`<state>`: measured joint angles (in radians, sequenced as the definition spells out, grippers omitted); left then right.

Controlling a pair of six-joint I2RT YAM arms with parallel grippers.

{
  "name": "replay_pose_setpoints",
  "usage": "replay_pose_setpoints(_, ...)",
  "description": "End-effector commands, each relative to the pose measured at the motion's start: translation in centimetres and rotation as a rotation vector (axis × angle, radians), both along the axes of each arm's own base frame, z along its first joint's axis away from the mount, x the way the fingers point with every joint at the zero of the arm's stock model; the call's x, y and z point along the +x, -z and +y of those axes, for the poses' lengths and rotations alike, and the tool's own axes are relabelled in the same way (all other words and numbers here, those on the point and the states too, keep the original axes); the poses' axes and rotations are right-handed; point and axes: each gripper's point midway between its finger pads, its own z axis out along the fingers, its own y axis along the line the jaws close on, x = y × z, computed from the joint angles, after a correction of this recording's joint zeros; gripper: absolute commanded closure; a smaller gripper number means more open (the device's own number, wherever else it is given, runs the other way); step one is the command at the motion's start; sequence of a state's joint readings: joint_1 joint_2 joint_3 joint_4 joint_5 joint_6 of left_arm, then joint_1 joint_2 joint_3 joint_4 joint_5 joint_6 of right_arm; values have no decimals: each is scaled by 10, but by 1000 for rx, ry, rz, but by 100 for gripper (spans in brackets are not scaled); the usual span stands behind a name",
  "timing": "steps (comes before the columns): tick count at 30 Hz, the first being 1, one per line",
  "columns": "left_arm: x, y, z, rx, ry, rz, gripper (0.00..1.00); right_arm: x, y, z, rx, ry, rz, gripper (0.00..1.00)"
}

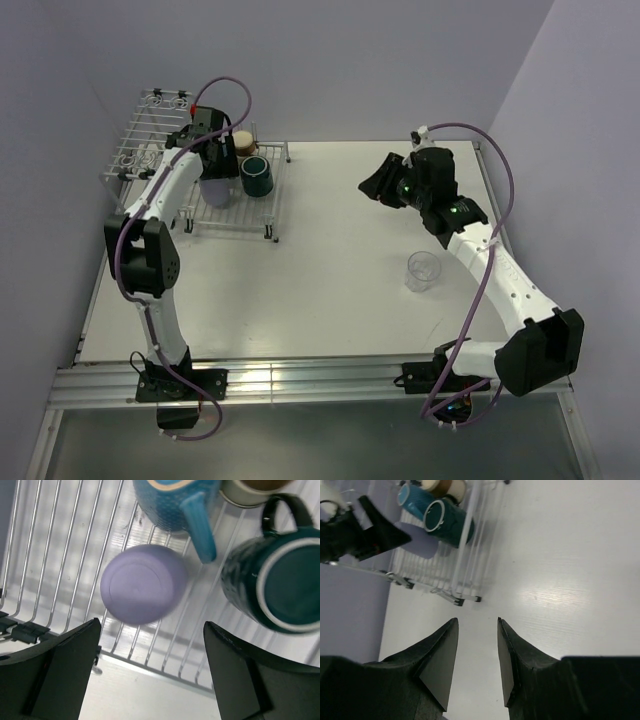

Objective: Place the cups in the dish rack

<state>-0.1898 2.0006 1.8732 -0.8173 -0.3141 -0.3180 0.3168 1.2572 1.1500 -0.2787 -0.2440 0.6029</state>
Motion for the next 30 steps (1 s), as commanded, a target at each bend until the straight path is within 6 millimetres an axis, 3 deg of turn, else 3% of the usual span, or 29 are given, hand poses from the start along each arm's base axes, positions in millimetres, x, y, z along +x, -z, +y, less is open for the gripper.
replay_pose_setpoints(1,-8,-41,-15,-39,47,-95,11,4,-21,-25,-94,114,-58,55)
replay_pose_setpoints(5,-21,-55,-47,-52,111,-129,11,-11,-6,-46,-157,191,10,56)
replay_pose_setpoints(7,-28,-72,-60,-67,130,-171,11,-18,3,-59,-188,242,30,55)
replay_pose_setpoints(11,-46,-102,-95,-125,203,-243,11,-39,43,-97,-306,378,132,53)
replay_pose_setpoints(14,-58,-127,-108,-164,233,-302,11,-53,72,-110,-352,402,200,53)
replay_pose_setpoints(21,-81,-173,-122,-231,295,-400,10,-72,116,-122,-364,447,289,53)
replay_pose_setpoints(24,-86,-179,-119,-235,294,-417,10,-80,130,-122,-351,457,321,53)
replay_pose_setpoints(30,-89,-169,-119,-239,295,-409,10,-88,148,-127,-358,479,356,53)
